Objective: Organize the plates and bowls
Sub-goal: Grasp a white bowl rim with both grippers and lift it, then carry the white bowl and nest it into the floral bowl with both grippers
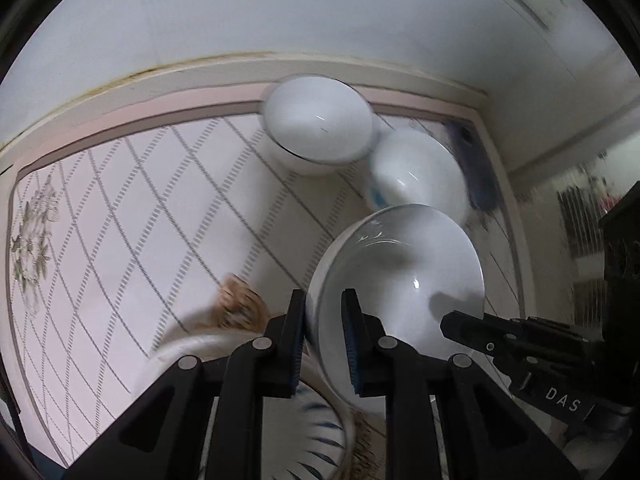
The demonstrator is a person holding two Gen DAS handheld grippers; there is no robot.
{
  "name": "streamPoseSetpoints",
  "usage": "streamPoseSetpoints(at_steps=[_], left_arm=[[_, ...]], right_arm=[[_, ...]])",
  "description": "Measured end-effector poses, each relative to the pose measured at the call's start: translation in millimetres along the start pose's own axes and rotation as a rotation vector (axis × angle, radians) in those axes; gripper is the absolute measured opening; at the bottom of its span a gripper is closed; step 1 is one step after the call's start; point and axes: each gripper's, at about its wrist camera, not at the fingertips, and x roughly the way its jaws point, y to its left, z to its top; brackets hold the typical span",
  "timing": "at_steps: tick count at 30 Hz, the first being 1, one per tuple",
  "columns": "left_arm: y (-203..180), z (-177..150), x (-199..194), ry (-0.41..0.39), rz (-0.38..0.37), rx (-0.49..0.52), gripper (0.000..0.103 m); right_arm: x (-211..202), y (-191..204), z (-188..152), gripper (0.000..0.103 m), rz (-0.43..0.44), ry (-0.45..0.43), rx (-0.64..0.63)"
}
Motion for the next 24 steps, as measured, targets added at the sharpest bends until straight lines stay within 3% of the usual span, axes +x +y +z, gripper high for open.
streamPoseSetpoints(at_steps=[7, 15, 24], left_arm=[[-40.1, -30.2, 27.3, 0.073, -0.042, 0.054, 0.016], [-70.6, -51.7, 55.0, 0.129, -0.044, 0.115, 0.016], [-84.0, -63.4, 85.0, 0.193, -0.032, 0.156, 0.016]], right_arm=[[-34.8, -55.9, -53.9, 0.015, -0.006, 0.005, 0.089], [-33.6, -99.1, -96.9, 0.015, -0.032, 0.041, 0.154], [-23.8, -129.6, -120.8, 0.015, -0.053, 0.072, 0.204]])
